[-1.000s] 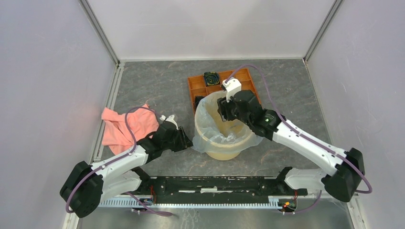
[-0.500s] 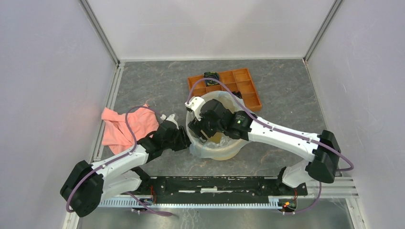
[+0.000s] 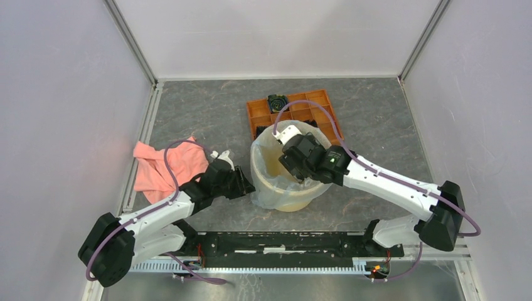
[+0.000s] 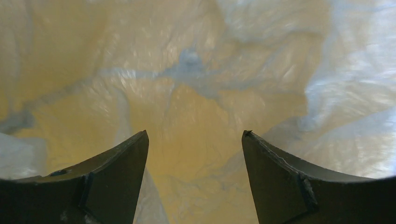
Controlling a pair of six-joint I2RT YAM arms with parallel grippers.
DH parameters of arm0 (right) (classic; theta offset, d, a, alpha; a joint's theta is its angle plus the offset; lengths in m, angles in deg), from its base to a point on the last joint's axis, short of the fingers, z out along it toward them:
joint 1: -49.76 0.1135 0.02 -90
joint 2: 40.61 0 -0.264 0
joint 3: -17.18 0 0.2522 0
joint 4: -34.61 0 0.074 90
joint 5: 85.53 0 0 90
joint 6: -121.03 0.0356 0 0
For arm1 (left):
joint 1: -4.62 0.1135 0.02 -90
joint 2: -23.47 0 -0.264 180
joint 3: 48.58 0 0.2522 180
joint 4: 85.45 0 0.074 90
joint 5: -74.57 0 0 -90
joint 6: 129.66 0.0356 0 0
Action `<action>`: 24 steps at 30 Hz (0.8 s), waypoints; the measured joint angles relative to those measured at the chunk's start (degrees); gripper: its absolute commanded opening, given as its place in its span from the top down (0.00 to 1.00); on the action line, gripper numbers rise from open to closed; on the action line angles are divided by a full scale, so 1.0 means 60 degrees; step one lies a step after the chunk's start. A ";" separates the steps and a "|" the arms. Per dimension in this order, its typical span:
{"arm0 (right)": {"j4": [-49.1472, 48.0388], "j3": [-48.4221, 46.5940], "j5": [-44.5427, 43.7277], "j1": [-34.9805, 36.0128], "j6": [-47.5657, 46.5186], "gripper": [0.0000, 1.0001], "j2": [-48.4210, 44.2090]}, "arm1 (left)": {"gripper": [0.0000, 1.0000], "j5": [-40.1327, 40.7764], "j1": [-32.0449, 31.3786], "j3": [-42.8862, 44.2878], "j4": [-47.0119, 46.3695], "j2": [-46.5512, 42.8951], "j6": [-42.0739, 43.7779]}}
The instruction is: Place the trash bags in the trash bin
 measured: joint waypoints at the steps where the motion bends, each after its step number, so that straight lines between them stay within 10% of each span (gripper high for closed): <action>1: 0.0270 0.0073 -0.0149 0.0062 0.0066 0.19 0.0066 | 0.54 -0.0018 0.0000 0.0000 0.0000 0.0025 0.0000; 9: 0.0033 0.0601 0.0364 0.0222 0.0076 0.16 0.0146 | 0.54 -0.0029 0.0000 0.0000 0.0004 0.0047 0.0000; 16: -0.1217 0.0579 0.0783 -0.0171 -0.0175 0.55 0.1228 | 0.55 -0.0026 0.0000 0.0000 0.0087 -0.0058 0.0000; 24: -0.2444 0.2065 0.1399 -0.0204 -0.0160 0.52 0.1632 | 0.54 -0.0018 0.0000 0.0004 0.0160 -0.0229 0.0000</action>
